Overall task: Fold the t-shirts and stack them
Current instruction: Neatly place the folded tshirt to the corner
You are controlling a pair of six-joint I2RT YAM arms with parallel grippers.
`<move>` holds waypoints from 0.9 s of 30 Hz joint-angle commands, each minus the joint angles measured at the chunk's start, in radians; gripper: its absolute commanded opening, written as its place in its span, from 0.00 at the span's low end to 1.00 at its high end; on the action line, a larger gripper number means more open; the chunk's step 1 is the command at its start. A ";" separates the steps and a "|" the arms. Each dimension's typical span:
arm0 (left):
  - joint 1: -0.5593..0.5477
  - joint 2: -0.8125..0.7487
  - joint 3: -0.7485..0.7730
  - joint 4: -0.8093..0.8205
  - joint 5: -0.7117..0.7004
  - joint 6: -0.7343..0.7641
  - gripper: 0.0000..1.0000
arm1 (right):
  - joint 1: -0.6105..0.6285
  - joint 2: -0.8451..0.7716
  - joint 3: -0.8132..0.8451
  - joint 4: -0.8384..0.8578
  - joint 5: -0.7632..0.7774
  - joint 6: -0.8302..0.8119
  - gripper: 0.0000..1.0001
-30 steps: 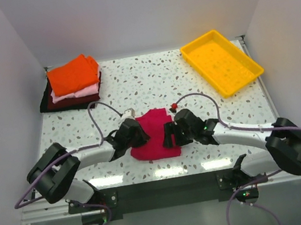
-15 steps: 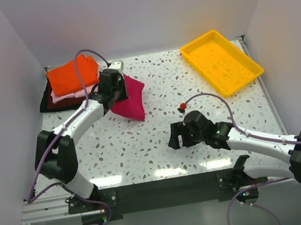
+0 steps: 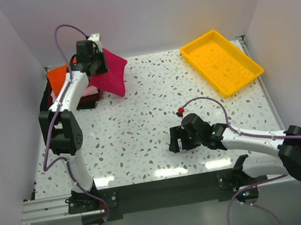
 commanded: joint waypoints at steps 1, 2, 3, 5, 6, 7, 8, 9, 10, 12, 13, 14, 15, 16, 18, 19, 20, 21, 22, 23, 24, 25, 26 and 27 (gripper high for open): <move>0.087 -0.002 0.164 -0.035 0.091 0.029 0.00 | -0.001 0.017 -0.002 0.064 -0.026 -0.008 0.80; 0.101 0.000 0.164 -0.036 0.099 0.029 0.00 | -0.001 0.021 -0.002 0.067 -0.029 -0.008 0.80; 0.114 0.001 0.185 -0.039 0.122 0.025 0.00 | -0.001 0.026 -0.002 0.071 -0.029 -0.008 0.80; 0.162 0.012 0.208 -0.048 0.143 0.014 0.00 | -0.001 0.041 -0.002 0.084 -0.039 -0.008 0.80; 0.177 0.014 0.209 -0.045 0.165 0.005 0.00 | -0.001 0.049 -0.002 0.093 -0.042 -0.007 0.80; 0.205 0.011 0.207 -0.039 0.171 0.000 0.00 | -0.001 0.052 -0.002 0.098 -0.045 -0.005 0.80; 0.208 0.011 0.198 -0.021 0.177 -0.004 0.00 | 0.000 0.055 -0.004 0.103 -0.052 -0.004 0.80; 0.242 0.009 0.198 -0.012 0.185 -0.015 0.00 | -0.001 0.061 -0.010 0.107 -0.057 -0.002 0.80; 0.274 0.017 0.198 -0.006 0.212 -0.021 0.00 | 0.000 0.061 -0.013 0.116 -0.060 0.002 0.80; 0.300 0.034 0.215 -0.009 0.243 -0.030 0.00 | 0.000 0.060 -0.021 0.121 -0.063 0.007 0.80; 0.317 0.052 0.221 -0.012 0.245 -0.029 0.00 | -0.001 0.060 -0.024 0.124 -0.065 0.008 0.80; 0.326 0.060 0.222 -0.006 0.243 -0.027 0.00 | -0.001 0.057 -0.027 0.124 -0.065 0.008 0.80; 0.335 0.066 0.218 0.002 0.242 -0.030 0.00 | 0.000 0.054 -0.032 0.124 -0.065 0.010 0.80; 0.352 0.083 0.218 0.008 0.248 -0.029 0.00 | -0.001 0.048 -0.036 0.124 -0.065 0.012 0.80; 0.371 0.100 0.230 0.017 0.248 -0.034 0.00 | -0.001 0.040 -0.045 0.124 -0.065 0.016 0.80; 0.386 0.115 0.233 0.022 0.254 -0.037 0.00 | -0.001 0.037 -0.048 0.126 -0.063 0.019 0.79; 0.391 0.124 0.238 0.036 0.257 -0.041 0.00 | 0.000 0.029 -0.053 0.126 -0.063 0.022 0.79; 0.397 0.130 0.242 0.043 0.257 -0.043 0.00 | -0.001 0.028 -0.058 0.126 -0.063 0.022 0.79; 0.403 0.147 0.248 0.050 0.254 -0.043 0.00 | -0.001 0.024 -0.061 0.124 -0.063 0.025 0.79; 0.404 0.156 0.270 0.051 0.246 -0.040 0.00 | 0.000 0.020 -0.064 0.126 -0.062 0.027 0.79; 0.407 0.167 0.281 0.051 0.240 -0.035 0.00 | 0.000 0.018 -0.068 0.124 -0.063 0.028 0.79; 0.415 0.182 0.291 0.051 0.229 -0.035 0.00 | -0.001 0.018 -0.070 0.126 -0.062 0.031 0.79; 0.418 0.190 0.307 0.056 0.223 -0.035 0.00 | -0.001 0.014 -0.071 0.126 -0.060 0.032 0.79; 0.424 0.193 0.311 0.060 0.217 -0.038 0.00 | -0.001 0.014 -0.075 0.124 -0.062 0.035 0.79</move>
